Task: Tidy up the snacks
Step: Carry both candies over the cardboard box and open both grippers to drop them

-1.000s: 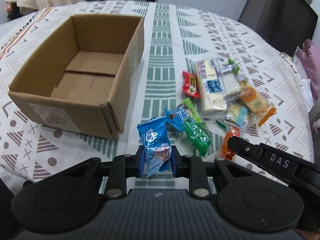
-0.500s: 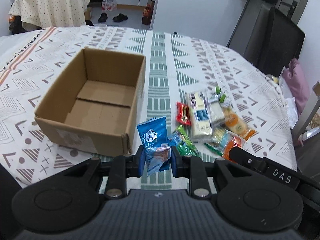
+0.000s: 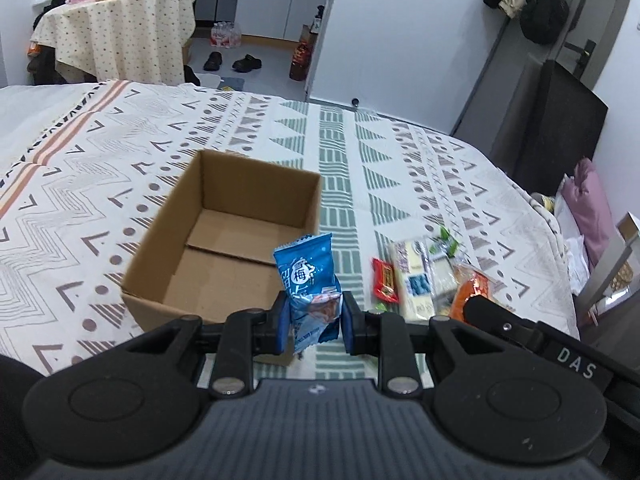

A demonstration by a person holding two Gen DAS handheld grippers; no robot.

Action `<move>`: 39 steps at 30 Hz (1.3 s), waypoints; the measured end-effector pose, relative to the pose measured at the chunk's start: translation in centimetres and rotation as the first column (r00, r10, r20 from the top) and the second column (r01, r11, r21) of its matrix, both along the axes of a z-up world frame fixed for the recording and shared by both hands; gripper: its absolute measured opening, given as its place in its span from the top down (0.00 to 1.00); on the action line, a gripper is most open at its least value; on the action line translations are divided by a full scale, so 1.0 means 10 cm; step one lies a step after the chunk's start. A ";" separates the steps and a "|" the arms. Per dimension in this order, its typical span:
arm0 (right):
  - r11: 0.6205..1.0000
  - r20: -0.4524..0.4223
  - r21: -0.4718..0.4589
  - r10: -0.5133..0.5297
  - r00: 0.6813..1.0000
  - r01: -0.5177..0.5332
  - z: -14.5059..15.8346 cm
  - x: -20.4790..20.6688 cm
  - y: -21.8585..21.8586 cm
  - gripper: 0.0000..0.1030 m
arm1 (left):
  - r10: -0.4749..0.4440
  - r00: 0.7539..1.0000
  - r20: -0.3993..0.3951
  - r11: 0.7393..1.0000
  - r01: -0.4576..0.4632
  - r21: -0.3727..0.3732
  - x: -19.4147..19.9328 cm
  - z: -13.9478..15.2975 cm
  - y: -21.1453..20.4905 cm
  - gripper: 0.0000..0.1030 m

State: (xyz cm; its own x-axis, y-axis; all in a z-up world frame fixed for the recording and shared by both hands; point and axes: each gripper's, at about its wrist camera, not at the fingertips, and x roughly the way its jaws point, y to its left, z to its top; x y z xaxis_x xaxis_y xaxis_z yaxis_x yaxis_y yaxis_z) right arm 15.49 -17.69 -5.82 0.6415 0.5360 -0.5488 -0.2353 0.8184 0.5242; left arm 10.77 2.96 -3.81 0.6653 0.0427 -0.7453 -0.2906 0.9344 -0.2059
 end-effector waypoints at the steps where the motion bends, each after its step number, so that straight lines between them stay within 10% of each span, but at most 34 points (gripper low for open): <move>1: 1.000 0.003 -0.002 0.005 1.000 -0.005 0.01 0.01 0.03 0.86 | 0.004 1.000 0.001 1.000 -0.004 -0.001 0.01 0.01 0.04 0.76; 39: 0.990 -0.031 -0.066 0.125 0.992 -0.127 -0.16 0.39 1.13 0.86 | 0.149 0.983 -0.108 0.985 -0.157 -0.067 0.42 -0.46 1.04 0.68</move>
